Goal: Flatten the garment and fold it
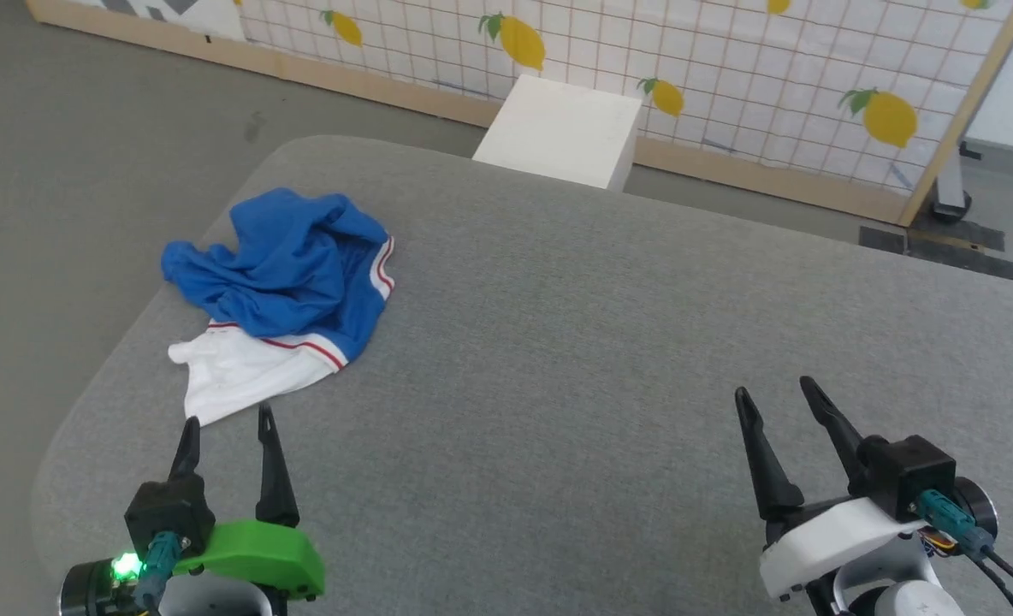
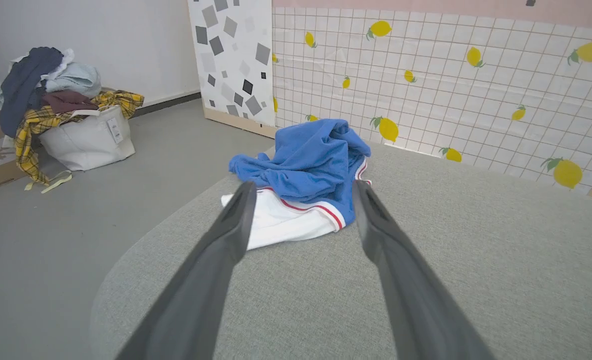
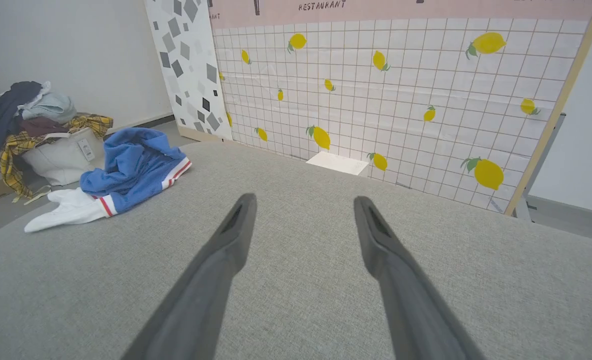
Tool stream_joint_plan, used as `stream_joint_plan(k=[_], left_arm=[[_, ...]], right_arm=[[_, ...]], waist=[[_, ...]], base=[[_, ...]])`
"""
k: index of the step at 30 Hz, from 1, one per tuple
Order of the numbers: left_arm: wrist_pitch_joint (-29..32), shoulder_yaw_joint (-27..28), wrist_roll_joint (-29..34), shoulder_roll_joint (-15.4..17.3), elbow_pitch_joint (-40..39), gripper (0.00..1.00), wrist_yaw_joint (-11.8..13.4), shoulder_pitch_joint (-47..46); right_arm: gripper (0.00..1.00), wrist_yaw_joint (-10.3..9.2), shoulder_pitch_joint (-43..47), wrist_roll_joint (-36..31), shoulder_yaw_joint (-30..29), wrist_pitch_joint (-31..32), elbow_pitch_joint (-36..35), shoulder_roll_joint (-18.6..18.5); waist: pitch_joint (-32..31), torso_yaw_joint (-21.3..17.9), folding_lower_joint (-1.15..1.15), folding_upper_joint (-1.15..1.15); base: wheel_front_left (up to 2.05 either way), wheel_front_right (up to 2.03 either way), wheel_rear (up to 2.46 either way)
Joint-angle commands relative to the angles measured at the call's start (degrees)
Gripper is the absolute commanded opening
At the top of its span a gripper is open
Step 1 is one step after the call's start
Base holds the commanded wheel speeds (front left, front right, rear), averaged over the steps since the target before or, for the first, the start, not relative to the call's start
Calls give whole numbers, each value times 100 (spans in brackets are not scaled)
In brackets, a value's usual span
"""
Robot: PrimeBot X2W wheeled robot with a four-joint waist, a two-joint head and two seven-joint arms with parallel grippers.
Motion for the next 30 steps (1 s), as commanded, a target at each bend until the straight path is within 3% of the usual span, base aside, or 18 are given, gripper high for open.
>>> stream_joint_plan(k=[1,30], left_arm=[[-33,-8,-85,58,-36,100,63,124],[-103,-137,-297,217,-300,100,541,369]], right_arm=[[100,-6,-105,72,24,-68,34,7],[100,-8,-207,348,151,-376,251,11]], waist=[[-12,69,0,0],[1,770,0,0]], base=[[0,0,0],[0,0,0]])
